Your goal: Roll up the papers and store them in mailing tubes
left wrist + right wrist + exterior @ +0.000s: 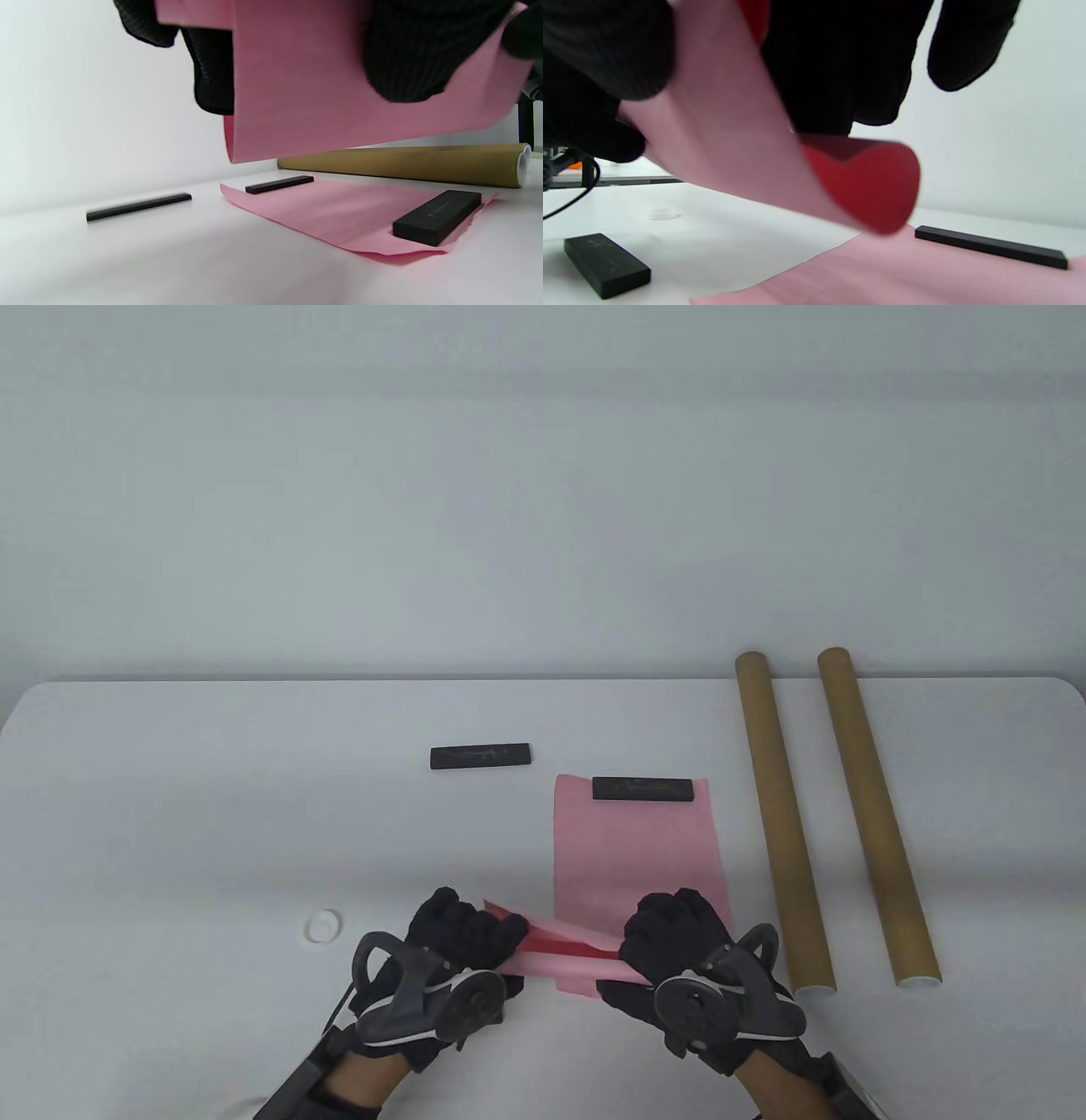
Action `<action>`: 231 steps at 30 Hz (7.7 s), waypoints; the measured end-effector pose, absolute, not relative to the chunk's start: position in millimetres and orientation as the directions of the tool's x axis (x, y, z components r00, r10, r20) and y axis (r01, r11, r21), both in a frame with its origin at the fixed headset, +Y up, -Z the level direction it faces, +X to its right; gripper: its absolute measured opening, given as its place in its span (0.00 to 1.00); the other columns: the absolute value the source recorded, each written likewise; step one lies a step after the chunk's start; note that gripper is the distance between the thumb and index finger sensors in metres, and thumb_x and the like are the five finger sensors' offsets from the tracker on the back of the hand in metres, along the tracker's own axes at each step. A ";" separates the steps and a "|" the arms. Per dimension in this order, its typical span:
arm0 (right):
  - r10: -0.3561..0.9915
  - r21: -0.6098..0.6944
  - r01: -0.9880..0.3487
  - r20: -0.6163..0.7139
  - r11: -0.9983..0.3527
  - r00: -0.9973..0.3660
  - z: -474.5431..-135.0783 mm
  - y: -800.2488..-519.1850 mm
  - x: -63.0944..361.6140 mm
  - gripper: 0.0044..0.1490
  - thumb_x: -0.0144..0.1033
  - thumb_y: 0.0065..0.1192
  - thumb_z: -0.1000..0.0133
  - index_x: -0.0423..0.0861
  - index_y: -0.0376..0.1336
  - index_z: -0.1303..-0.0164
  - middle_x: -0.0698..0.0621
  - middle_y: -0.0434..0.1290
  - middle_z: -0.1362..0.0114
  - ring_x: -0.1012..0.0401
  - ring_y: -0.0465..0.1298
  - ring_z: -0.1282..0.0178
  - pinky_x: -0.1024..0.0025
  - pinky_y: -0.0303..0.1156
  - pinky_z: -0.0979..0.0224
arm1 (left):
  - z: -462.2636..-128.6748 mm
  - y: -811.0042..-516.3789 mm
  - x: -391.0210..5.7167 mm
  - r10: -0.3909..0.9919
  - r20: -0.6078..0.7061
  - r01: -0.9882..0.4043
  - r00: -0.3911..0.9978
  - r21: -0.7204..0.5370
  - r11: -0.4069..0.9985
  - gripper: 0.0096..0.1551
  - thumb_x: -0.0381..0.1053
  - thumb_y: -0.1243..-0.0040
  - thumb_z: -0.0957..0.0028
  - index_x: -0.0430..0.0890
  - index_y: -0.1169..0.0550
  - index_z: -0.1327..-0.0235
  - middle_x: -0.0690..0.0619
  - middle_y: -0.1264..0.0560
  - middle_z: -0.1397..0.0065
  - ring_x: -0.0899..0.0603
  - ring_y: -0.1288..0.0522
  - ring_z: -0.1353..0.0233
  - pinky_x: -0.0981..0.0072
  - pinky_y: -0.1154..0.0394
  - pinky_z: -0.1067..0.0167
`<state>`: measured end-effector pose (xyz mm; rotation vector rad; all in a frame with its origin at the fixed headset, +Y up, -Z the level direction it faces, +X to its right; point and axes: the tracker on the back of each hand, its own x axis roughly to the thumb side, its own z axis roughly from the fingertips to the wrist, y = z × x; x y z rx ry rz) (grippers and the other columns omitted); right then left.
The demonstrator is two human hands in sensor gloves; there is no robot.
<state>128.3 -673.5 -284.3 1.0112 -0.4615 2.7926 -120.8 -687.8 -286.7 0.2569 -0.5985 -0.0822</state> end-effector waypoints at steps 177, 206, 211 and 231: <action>0.095 -0.183 -0.303 0.694 -0.935 -0.714 -285.6 -676.7 131.3 0.44 0.59 0.72 0.50 0.45 0.67 0.29 0.42 0.72 0.25 0.36 0.72 0.24 0.30 0.66 0.28 | -288.8 -681.4 -126.8 -0.090 0.578 -0.042 0.811 0.211 0.977 0.41 0.77 0.43 0.65 0.54 0.18 0.45 0.62 0.12 0.63 0.54 0.11 0.57 0.48 0.28 0.29; 0.089 -0.168 -0.290 0.708 -0.942 -0.700 -282.4 -677.8 126.3 0.42 0.57 0.76 0.52 0.45 0.70 0.33 0.43 0.75 0.29 0.38 0.75 0.26 0.31 0.67 0.28 | -288.1 -683.3 -120.7 -0.081 0.607 -0.024 0.791 0.162 0.986 0.37 0.74 0.41 0.63 0.55 0.18 0.44 0.62 0.12 0.62 0.54 0.11 0.56 0.48 0.27 0.30; -0.026 -0.267 -0.236 0.711 -0.934 -0.703 -271.2 -671.3 114.5 0.33 0.53 0.76 0.51 0.47 0.74 0.40 0.45 0.79 0.35 0.40 0.78 0.29 0.32 0.69 0.28 | -284.5 -686.7 -115.1 -0.137 0.598 0.033 0.790 0.182 0.983 0.42 0.73 0.40 0.61 0.55 0.25 0.35 0.58 0.15 0.45 0.49 0.14 0.40 0.45 0.30 0.27; -0.253 -0.557 -0.203 0.632 -0.805 -0.733 -245.2 -653.6 101.7 0.52 0.58 0.69 0.48 0.42 0.57 0.19 0.43 0.67 0.21 0.37 0.69 0.22 0.24 0.55 0.25 | -303.3 -685.3 -132.3 0.228 0.537 -0.259 0.812 -0.019 0.966 0.26 0.63 0.34 0.58 0.63 0.22 0.43 0.60 0.18 0.41 0.49 0.16 0.35 0.45 0.32 0.27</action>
